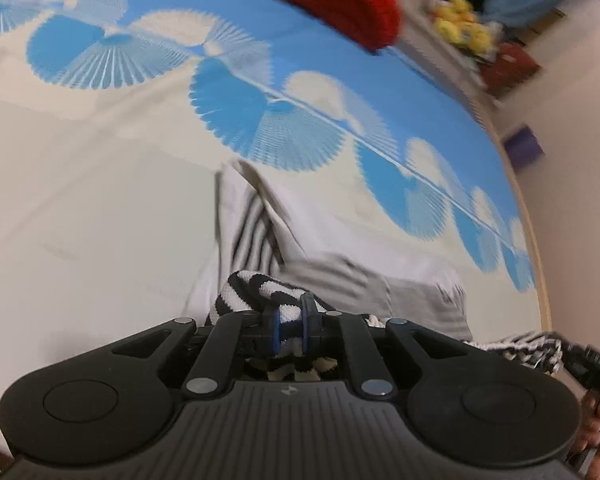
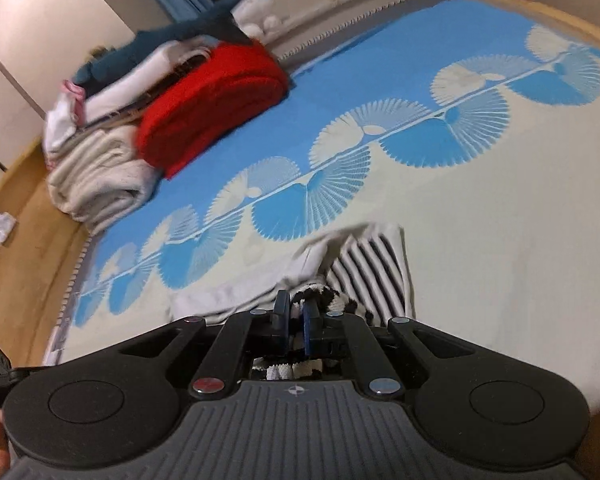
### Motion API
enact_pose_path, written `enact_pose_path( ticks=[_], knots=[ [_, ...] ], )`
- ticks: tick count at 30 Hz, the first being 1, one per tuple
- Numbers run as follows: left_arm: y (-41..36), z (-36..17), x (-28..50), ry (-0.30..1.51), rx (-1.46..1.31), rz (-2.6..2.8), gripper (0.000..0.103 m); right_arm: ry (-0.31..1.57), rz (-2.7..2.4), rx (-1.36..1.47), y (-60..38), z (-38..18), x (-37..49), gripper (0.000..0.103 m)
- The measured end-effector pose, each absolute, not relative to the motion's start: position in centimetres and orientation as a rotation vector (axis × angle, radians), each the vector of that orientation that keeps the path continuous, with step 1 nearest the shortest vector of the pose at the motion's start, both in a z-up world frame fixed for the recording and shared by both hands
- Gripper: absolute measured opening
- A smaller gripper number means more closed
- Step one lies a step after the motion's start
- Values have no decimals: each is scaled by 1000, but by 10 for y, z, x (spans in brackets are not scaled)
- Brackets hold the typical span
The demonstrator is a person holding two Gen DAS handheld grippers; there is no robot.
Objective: Fold small clothes
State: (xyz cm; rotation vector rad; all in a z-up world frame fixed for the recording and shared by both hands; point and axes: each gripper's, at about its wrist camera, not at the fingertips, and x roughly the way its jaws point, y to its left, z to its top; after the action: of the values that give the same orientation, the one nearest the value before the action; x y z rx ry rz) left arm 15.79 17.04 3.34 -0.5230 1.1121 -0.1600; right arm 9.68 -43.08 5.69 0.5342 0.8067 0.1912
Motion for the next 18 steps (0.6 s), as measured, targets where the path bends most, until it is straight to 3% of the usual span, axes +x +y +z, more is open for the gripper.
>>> enact_pose_path(
  ticks=[2, 4, 8, 10, 11, 14, 18],
  knots=[
    [177, 18, 191, 1142, -555, -119, 25, 804, 163, 532, -430, 44, 136, 14],
    [189, 8, 201, 1127, -625, -90, 42, 769, 93, 522, -436, 32, 159, 15],
    [205, 19, 191, 1052, -631, -69, 48, 787, 84, 522, -453, 6, 166, 28],
    [198, 31, 182, 1001, -470, -105, 67, 802, 137, 500, -455, 3, 167, 32],
    [191, 33, 178, 990, -379, -128, 69, 805, 164, 452, -453, 2, 168, 39],
    [170, 24, 165, 979, -131, -175, 69, 786, 203, 276, -437, -3, 165, 48],
    [160, 5, 159, 990, -76, -211, 70, 808, 192, 69, -415, -19, 164, 52]
  ],
)
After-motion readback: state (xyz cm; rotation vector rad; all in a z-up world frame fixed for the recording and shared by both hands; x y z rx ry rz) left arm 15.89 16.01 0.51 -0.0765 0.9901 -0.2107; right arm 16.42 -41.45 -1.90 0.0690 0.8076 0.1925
